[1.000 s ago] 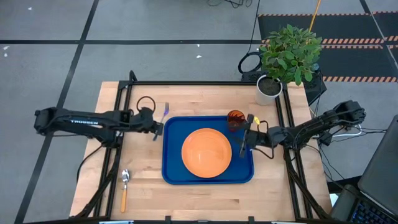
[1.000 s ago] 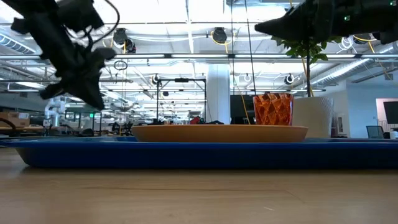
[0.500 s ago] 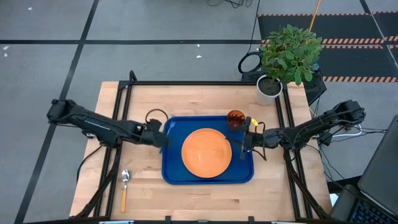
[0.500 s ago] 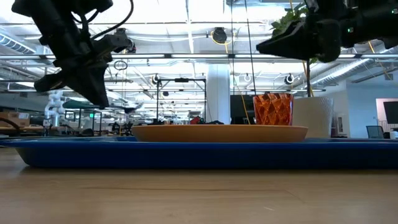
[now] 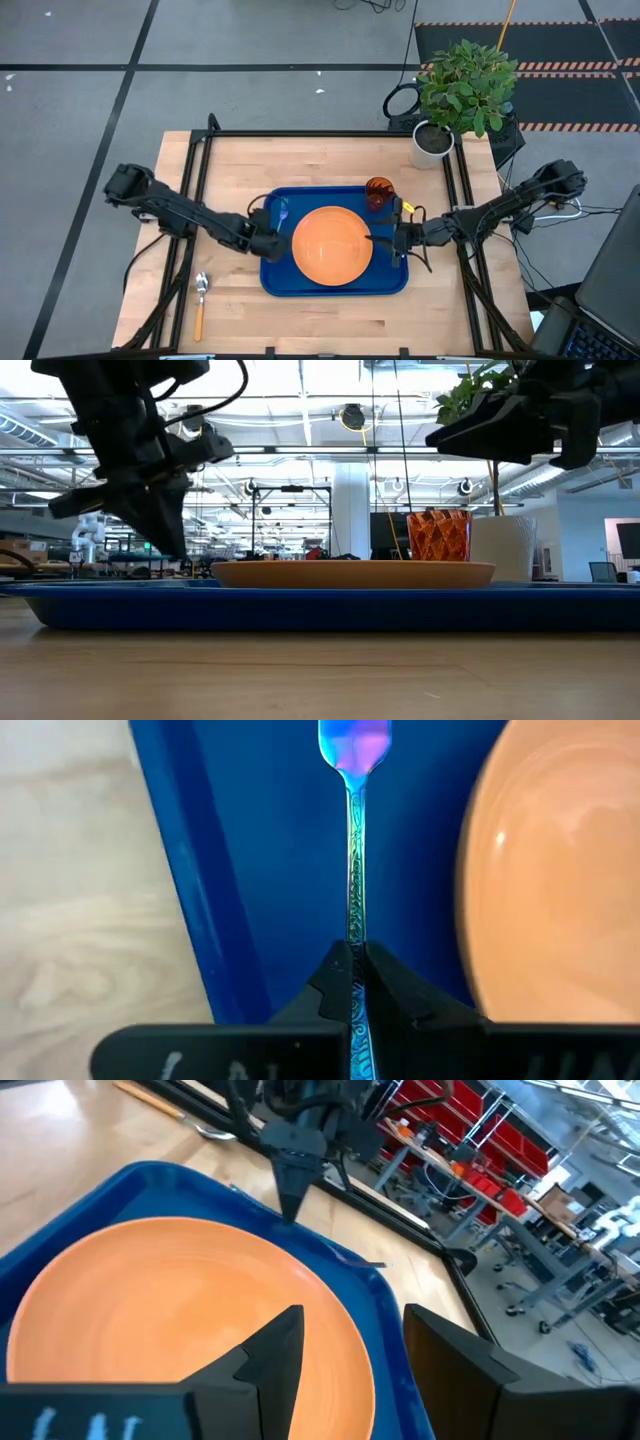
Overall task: Pick and place plate/cup/fork/spoon on tray
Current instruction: Put the blue fork to the left of the orange plate on the blue tray, then put the orange fork to the right of the blue fork on the blue tray
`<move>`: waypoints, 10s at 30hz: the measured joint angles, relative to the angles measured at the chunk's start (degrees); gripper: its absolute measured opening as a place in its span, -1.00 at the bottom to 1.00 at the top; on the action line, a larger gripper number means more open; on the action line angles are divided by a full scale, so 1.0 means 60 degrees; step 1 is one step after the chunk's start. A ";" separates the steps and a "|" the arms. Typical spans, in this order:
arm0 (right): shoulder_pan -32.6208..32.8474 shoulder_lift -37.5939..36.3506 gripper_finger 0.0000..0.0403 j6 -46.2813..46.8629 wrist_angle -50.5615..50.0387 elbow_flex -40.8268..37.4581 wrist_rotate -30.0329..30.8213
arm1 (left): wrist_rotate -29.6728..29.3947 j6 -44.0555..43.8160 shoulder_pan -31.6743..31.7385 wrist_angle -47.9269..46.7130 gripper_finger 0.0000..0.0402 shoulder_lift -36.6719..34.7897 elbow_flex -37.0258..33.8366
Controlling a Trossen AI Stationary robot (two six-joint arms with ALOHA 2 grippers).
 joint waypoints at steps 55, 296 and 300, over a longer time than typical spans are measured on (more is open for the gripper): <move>-0.0001 -0.0313 -0.16 -0.0895 -0.0059 0.0000 -0.0004 | 0.0906 -0.2152 -0.0689 0.0152 -0.67 0.0671 -0.0022; -0.0333 -0.0310 -0.16 -0.0935 -0.0337 0.0004 -0.0011 | 0.6783 -0.2030 -0.3856 -0.4233 -0.56 0.2469 0.0492; -0.0333 -0.0310 -0.16 -0.0935 -0.0337 0.0004 -0.0009 | 0.6697 -0.2236 -0.3856 -0.4348 -0.41 0.2469 0.0481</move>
